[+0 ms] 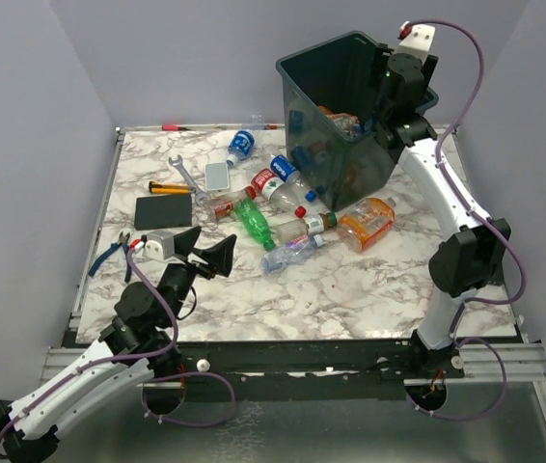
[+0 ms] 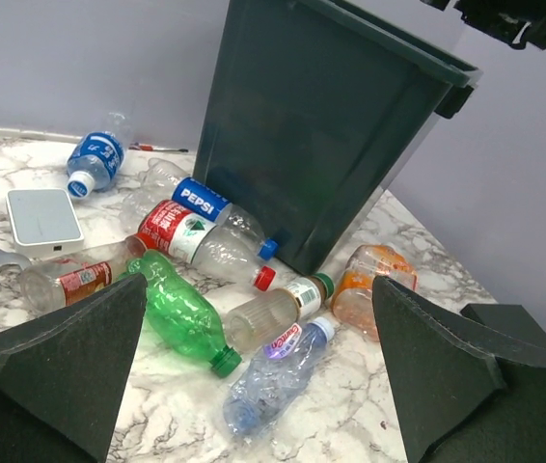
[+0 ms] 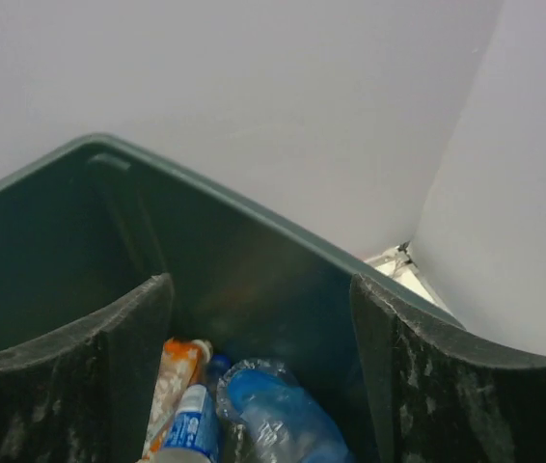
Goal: Put the plastic bottles in the bin
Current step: Place the plastic bottle in the trash bin, then pick up the plastic bottle at the center of the board.
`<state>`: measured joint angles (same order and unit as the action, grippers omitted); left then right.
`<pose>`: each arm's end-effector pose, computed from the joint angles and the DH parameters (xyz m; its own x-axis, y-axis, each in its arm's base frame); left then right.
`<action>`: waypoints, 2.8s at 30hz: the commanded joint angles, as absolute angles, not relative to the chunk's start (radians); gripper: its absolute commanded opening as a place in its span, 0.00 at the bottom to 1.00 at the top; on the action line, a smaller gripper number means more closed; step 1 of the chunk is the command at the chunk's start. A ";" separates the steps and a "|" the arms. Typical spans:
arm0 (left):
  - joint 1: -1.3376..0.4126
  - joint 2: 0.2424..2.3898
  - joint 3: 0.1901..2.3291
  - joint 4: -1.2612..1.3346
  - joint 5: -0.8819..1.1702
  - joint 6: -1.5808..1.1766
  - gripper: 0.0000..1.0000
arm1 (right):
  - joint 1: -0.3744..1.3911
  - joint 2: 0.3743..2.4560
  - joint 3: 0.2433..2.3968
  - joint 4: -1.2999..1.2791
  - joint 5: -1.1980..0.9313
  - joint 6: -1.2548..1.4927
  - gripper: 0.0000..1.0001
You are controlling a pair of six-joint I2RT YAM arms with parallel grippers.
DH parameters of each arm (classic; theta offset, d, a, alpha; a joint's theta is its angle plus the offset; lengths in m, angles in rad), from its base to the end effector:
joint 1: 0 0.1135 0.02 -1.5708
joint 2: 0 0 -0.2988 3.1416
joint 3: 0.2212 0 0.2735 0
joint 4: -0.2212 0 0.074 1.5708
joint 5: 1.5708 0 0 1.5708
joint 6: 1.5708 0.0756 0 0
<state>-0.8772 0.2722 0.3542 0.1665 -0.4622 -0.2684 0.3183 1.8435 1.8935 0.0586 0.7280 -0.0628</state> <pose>0.1094 -0.0788 0.3103 0.0424 -0.4222 -0.9055 0.4389 0.8220 -0.3628 0.4846 0.1067 0.4887 0.0780 -0.0236 -0.9967 0.4003 0.9163 0.0096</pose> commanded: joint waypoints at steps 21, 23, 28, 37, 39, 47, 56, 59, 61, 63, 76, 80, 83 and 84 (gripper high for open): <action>-0.876 0.420 0.432 0.034 -0.613 -0.311 0.99 | 0.370 0.995 1.195 0.013 -0.241 0.617 0.80; -0.877 0.459 0.446 0.020 -0.584 -0.307 0.99 | 0.369 0.888 1.039 -0.013 -0.267 0.650 0.80; -0.877 0.596 0.488 0.002 -0.354 -0.237 0.99 | 0.368 0.642 0.691 -0.132 -0.198 0.700 0.80; -0.902 0.981 0.646 -0.101 -0.073 -0.132 0.99 | 0.370 0.398 0.374 -0.234 -0.197 0.810 0.77; -0.919 1.062 0.700 -0.148 -0.075 -0.082 0.99 | 0.370 0.364 0.343 -0.256 -0.188 0.818 0.77; -0.941 1.344 0.834 -0.237 -0.156 0.018 0.90 | 0.370 0.348 0.305 -0.284 -0.168 0.839 0.76; -0.949 1.560 0.903 -0.240 -0.314 0.020 0.83 | 0.370 0.373 0.310 -0.287 -0.168 0.843 0.75; -0.949 1.587 0.902 -0.241 -0.325 0.024 0.81 | 0.369 0.380 0.307 -0.275 -0.171 0.849 0.75; -0.950 1.596 0.900 -0.240 -0.330 0.024 0.79 | 0.369 0.384 0.303 -0.263 -0.173 0.855 0.75; -0.950 1.605 0.900 -0.239 -0.330 0.022 0.77 | 0.370 0.391 0.300 -0.251 -0.178 0.860 0.75; -0.963 1.644 0.911 -0.239 -0.252 0.003 0.40 | 0.370 0.365 0.306 -0.274 -0.184 0.860 0.74; -0.971 1.599 0.900 -0.241 -0.235 0.004 0.27 | 0.369 0.354 0.319 -0.275 -0.212 0.848 0.74; -0.973 1.499 0.879 -0.242 -0.208 -0.032 0.20 | 0.370 0.368 0.367 -0.261 -0.284 0.802 0.75; -0.973 1.456 0.871 -0.242 -0.189 -0.041 0.18 | 0.370 0.380 0.394 -0.253 -0.327 0.776 0.76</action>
